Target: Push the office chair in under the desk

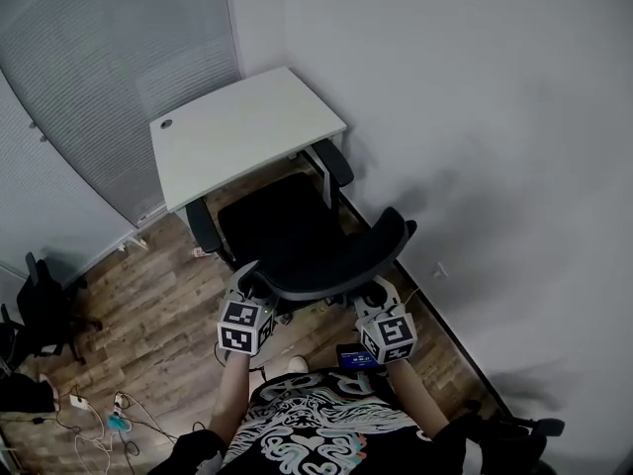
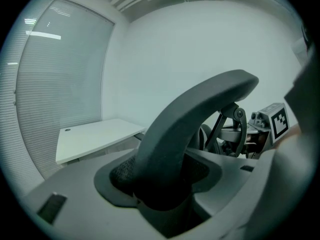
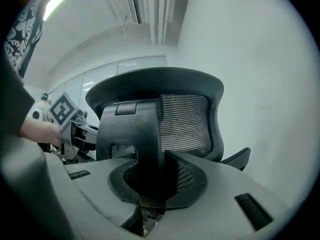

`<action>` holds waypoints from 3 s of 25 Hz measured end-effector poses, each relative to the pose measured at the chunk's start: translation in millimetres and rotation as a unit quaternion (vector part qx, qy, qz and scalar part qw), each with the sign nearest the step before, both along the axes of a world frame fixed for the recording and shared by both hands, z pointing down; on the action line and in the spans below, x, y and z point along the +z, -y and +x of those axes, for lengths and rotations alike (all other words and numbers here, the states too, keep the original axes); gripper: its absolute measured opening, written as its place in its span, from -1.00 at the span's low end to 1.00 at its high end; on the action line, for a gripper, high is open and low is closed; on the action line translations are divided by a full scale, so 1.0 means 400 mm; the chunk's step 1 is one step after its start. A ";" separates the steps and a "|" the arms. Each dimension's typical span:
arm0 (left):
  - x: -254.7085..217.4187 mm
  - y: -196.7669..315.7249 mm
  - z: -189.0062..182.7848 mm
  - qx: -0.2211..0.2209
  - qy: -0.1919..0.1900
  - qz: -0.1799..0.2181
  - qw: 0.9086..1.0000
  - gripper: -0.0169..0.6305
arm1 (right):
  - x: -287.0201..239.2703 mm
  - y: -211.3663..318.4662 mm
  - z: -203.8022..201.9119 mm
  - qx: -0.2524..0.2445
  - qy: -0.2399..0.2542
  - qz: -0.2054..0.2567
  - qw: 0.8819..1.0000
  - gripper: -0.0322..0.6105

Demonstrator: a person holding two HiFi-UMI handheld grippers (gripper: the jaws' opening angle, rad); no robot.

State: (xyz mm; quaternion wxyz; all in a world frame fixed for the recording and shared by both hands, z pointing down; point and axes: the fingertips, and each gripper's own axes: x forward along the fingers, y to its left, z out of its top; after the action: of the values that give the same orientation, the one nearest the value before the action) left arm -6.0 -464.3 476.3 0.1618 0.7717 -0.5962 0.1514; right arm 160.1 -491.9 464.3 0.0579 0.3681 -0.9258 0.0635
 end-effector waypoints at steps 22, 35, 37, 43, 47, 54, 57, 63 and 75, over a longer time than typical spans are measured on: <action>-0.009 -0.045 -0.029 -0.099 0.133 0.021 0.986 0.11 | 0.003 -0.023 0.006 -0.044 0.006 0.010 0.999 -0.68; -0.111 -0.206 0.013 -0.162 0.159 0.089 0.970 0.10 | -0.041 -0.134 0.120 -0.056 0.033 0.029 0.997 -0.62; -0.131 -0.240 0.028 -0.173 0.155 0.106 0.967 0.08 | -0.071 -0.142 0.151 -0.048 0.047 0.055 0.996 -0.70; -0.161 -0.350 0.079 -0.176 0.131 0.147 0.964 -0.14 | -0.123 -0.184 0.201 -0.035 0.068 0.092 0.993 -0.82; -0.172 -0.374 0.064 -0.184 0.122 0.170 0.960 -0.61 | -0.163 -0.200 0.227 -0.010 0.084 0.104 0.991 -0.82; -0.192 -0.414 0.052 -0.163 0.059 0.161 0.972 -0.93 | -0.210 -0.291 0.220 0.001 0.084 0.103 0.991 -0.83; -0.209 -0.441 0.067 -0.136 0.048 0.162 0.976 -0.93 | -0.216 -0.343 0.214 0.008 0.085 0.095 0.992 -0.83; -0.192 -0.510 0.070 -0.101 0.045 0.164 0.980 -0.93 | -0.189 -0.435 0.196 0.033 0.067 0.086 0.993 -0.83; -0.171 -0.619 0.091 -0.065 0.035 0.170 0.983 -0.93 | -0.169 -0.588 0.225 0.068 0.059 0.086 0.992 -0.83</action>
State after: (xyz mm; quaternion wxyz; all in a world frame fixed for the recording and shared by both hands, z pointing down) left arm 30.4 -216.8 407.7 0.0170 0.7418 -0.6674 0.0635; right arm 250.0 -256.5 396.6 -0.0336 0.4297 -0.9023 0.0093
